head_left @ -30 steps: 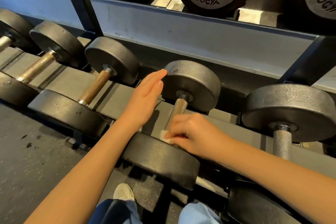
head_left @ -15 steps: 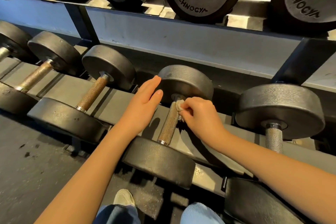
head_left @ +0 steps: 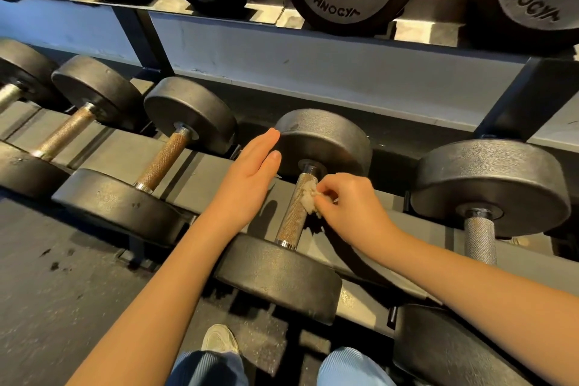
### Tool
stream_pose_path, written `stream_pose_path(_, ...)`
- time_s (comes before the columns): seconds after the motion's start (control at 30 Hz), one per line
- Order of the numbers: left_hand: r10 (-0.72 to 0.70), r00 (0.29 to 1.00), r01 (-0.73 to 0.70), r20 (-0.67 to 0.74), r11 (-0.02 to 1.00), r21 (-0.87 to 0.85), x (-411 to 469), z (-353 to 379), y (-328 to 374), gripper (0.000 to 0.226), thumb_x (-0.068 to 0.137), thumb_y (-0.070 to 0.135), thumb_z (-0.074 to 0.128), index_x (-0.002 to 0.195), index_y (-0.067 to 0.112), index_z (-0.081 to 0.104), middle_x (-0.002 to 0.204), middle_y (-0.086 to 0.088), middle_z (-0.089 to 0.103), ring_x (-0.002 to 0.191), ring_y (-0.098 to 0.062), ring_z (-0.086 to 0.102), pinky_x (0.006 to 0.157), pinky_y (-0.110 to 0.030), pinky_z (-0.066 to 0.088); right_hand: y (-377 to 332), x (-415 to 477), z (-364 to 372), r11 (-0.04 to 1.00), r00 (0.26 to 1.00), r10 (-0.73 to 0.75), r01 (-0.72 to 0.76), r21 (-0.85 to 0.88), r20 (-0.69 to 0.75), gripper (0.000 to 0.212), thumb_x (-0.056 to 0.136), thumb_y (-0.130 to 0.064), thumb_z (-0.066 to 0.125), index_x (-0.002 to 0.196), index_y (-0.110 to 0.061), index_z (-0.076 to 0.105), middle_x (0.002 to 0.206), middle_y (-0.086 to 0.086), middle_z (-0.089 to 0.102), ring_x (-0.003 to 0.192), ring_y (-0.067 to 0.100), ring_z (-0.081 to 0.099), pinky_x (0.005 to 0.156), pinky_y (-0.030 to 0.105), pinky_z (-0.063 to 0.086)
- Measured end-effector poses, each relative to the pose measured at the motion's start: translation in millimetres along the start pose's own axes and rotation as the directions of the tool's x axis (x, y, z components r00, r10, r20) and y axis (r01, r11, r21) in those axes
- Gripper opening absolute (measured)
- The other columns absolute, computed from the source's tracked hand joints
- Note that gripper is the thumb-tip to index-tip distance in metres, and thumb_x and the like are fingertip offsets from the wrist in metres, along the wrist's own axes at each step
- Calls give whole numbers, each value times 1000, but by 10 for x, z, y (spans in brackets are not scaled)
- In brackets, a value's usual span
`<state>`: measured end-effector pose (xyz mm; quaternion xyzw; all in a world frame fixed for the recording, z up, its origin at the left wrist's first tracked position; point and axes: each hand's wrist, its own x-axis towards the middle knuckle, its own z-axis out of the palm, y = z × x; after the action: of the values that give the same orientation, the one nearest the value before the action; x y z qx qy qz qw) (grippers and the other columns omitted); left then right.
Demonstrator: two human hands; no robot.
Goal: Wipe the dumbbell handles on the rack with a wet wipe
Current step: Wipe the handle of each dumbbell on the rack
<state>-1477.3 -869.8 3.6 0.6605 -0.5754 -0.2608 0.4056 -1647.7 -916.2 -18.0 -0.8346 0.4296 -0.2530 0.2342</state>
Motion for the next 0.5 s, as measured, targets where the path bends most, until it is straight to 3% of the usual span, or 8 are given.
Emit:
stream_pose_path(0.13, 6, 1000, -6, -6, 1000, 9, 3, 2, 2, 46, 103, 28, 34, 148, 26, 25, 154, 11, 25, 128, 11, 18, 86, 12, 11, -55, -51, 15, 998, 999, -39, 39, -53, 3, 23, 87, -35, 64, 83, -13, 67, 80, -7, 54, 73, 7, 51, 64, 17, 37)
stream_pose_path(0.27, 8, 1000, -8, -3, 1000, 15, 2, 2, 3, 46, 103, 27, 33, 148, 25, 25, 154, 11, 25, 127, 12, 18, 85, 14, 11, -67, -50, 21, 993, 997, -69, 66, -93, -31, 20, 88, -28, 65, 80, -10, 70, 79, -7, 56, 73, 8, 52, 65, 20, 36)
stream_pose_path(0.4, 11, 1000, -10, -4, 1000, 14, 2, -1, -4, 46, 103, 27, 34, 148, 25, 25, 154, 10, 25, 127, 12, 19, 86, 13, 11, -98, -144, 40, 984, 978, -177, 179, -12, 108, 13, 85, -22, 69, 78, -12, 73, 78, -8, 56, 73, 8, 53, 65, 14, 38)
stream_pose_path(0.5, 9, 1000, -9, -2, 1000, 5, 2, -2, -5, 46, 103, 26, 34, 148, 24, 26, 154, 10, 25, 128, 11, 19, 87, 13, 12, -94, -158, 26, 982, 961, -189, 185, 42, 200, 11, 81, -20, 73, 77, -10, 74, 78, -3, 63, 73, 9, 57, 67, 22, 46)
